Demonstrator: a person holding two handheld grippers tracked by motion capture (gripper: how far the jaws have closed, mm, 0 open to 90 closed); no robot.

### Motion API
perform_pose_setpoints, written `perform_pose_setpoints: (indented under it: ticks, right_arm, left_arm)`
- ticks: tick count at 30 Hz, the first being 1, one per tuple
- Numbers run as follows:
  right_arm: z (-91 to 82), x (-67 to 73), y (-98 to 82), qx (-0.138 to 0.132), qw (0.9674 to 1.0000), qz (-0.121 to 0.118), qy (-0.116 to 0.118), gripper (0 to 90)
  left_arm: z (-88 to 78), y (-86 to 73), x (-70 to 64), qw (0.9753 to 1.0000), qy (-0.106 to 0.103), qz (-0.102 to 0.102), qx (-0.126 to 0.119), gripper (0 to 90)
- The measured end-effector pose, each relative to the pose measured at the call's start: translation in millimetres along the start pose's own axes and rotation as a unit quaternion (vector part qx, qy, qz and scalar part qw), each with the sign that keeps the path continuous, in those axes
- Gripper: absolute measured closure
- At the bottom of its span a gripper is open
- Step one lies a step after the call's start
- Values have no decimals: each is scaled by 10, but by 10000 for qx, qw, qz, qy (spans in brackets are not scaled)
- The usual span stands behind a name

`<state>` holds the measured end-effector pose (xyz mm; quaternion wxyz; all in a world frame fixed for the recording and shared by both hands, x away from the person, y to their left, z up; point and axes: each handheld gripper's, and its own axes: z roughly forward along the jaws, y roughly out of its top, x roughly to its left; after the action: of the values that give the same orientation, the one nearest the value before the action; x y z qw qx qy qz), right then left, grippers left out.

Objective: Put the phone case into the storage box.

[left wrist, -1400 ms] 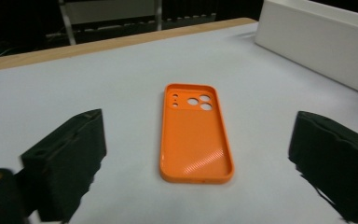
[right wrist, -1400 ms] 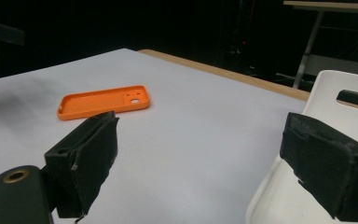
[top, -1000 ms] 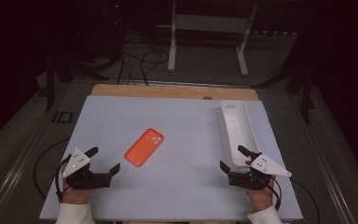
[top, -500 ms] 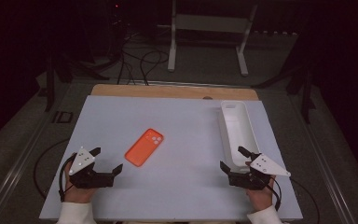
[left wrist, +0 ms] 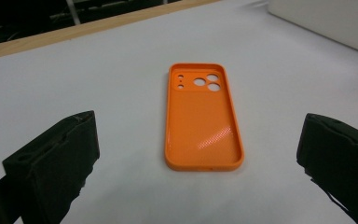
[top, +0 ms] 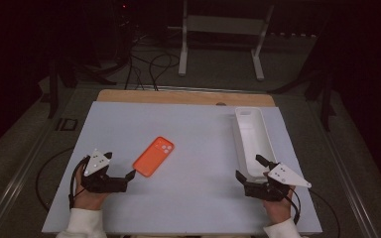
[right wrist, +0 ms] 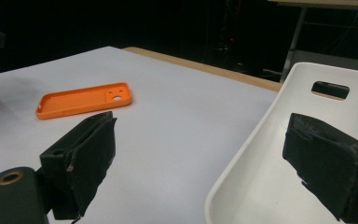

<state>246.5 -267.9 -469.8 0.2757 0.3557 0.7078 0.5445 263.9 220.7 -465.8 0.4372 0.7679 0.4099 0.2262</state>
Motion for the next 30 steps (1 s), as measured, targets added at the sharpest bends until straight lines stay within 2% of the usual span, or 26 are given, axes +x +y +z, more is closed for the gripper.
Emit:
perform_pose_setpoints:
  ticks: [6,11,19,30]
  right_arm:
    - [-6,1,3,2,10000,-12,-49,93]
    - [-2,-4,0,10,10000,-27,-49,93]
    - [-1,-2,1,16,10000,-32,-45,94]
    - [2,2,0,30,10000,-40,-42,94]
  left_arm:
    - [117,50,-1,9998,3,-5,216,0]
    - [234,101,-15,9985,-43,18,548,0]
    - [366,177,-38,9969,-40,109,772,0]
    - [552,207,-57,9925,-38,212,1205,0]
